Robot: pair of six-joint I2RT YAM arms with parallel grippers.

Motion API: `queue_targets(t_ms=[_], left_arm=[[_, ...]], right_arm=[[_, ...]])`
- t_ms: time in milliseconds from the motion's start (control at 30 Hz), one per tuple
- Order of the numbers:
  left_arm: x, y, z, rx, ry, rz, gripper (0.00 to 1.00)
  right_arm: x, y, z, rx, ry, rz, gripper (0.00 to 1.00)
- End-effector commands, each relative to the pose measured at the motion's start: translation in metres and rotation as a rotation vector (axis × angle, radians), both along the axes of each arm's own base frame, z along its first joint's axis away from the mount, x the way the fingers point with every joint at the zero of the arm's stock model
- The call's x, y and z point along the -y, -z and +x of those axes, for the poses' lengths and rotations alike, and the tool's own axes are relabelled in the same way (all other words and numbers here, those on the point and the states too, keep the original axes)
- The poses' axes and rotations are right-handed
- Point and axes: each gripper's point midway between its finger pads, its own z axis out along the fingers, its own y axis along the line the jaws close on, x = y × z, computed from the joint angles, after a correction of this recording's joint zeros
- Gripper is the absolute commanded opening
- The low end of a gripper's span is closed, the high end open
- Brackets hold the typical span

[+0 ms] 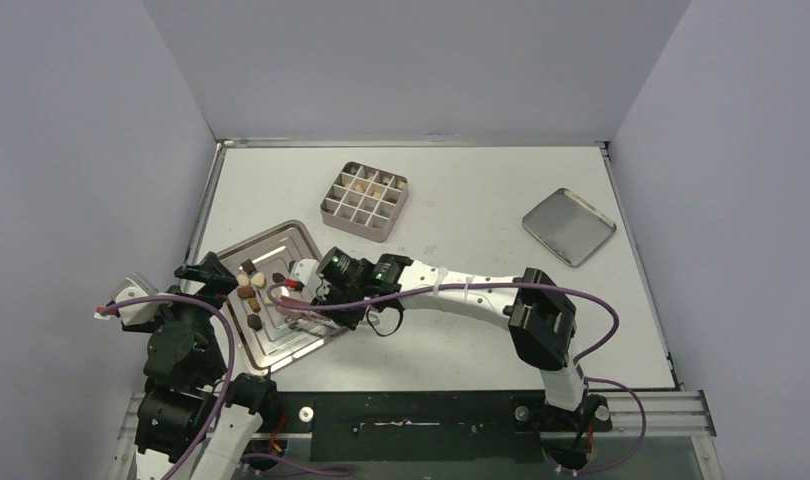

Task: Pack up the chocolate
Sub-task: Pick up the fake chocolate from the plate.

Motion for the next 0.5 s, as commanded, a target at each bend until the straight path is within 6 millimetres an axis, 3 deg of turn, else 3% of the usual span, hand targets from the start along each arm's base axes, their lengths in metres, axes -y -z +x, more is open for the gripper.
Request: queue_targets(t_ms=[0,467], left_arm=[[0.002,-0.011,0.001,0.039,0.015,-0.003,0.96],[0.011,-0.009,0.004,0.048,0.066,-0.006,0.97]], right_arm=[[0.011,-0.065,0.044,0.071,0.129,0.163,0.18],[0.058,-0.087,0.198,0.192,0.504,0.2,0.2]])
